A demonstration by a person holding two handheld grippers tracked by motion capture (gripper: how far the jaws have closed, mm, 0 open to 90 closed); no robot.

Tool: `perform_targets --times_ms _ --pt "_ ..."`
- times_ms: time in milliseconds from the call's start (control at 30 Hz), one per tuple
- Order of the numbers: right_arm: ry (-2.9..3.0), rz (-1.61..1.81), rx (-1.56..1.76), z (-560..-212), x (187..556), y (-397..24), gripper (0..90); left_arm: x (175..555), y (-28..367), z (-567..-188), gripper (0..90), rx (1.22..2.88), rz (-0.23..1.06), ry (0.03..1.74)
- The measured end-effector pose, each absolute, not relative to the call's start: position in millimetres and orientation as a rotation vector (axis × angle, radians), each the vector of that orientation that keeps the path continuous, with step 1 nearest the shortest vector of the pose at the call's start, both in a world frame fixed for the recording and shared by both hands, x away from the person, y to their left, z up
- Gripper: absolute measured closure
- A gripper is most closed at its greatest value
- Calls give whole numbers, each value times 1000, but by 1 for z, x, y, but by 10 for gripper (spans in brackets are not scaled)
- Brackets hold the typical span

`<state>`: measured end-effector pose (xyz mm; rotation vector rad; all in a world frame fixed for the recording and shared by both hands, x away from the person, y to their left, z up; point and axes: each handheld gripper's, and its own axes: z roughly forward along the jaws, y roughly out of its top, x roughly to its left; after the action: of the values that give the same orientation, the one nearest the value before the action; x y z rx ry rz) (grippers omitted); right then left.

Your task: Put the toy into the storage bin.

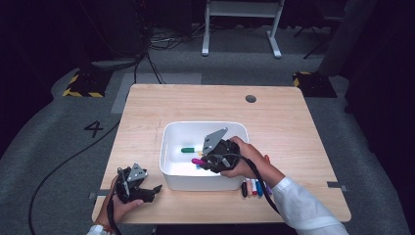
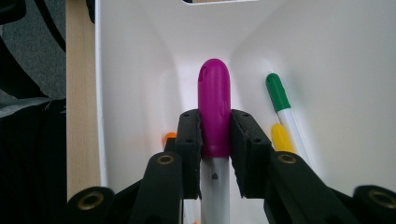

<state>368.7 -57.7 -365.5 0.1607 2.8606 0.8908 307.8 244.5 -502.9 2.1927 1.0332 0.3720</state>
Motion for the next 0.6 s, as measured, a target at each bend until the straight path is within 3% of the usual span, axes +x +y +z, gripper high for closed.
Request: perform_targets --times_ms 200,333,600 --pt "2872 877 163 -366 367 -56 735 308 244 -503 154 2193 373 1033" --pt "2849 914 186 -362 367 -61 663 308 244 -503 153 2193 372 1033" --pt "2775 1001 219 -350 367 -76 612 308 244 -503 153 2194 372 1033"
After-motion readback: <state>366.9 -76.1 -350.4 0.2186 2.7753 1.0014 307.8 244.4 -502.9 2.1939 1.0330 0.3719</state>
